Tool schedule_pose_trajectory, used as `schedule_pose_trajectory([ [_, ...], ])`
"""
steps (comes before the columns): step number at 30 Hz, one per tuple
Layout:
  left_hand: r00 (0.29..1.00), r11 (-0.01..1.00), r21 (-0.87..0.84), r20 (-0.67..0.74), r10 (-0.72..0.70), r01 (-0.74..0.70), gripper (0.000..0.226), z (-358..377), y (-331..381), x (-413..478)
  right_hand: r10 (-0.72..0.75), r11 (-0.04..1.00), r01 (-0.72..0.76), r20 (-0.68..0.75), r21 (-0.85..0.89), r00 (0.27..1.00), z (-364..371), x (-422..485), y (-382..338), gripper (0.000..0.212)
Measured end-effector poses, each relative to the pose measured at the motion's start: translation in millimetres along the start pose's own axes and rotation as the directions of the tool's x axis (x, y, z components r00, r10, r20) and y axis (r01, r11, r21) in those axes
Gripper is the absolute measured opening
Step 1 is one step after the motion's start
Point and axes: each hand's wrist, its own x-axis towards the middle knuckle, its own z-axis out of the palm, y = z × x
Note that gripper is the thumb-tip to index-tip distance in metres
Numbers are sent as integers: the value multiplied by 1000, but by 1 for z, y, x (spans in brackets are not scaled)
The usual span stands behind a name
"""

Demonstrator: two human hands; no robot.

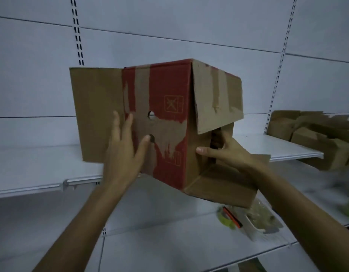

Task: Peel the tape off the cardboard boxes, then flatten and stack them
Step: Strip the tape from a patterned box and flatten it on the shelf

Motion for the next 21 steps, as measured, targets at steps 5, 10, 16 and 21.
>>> schedule_pose_trajectory([
  [5,1000,993,-116,1,-24,24,105,37,67,-81,-87,996,85,-185,-20,979,22,-3,-3,95],
  [10,974,967,121,-42,-221,225,137,25,87,-91,-199,972,151,-282,-182,939,32,-24,-15,64],
  [16,909,877,239,-115,-401,417,153,30,123,-87,-444,894,449,-165,-13,880,32,-34,-16,44],
  [21,848,841,209,-316,-425,499,113,42,141,-69,-615,788,609,56,86,787,14,-33,-20,45],
])
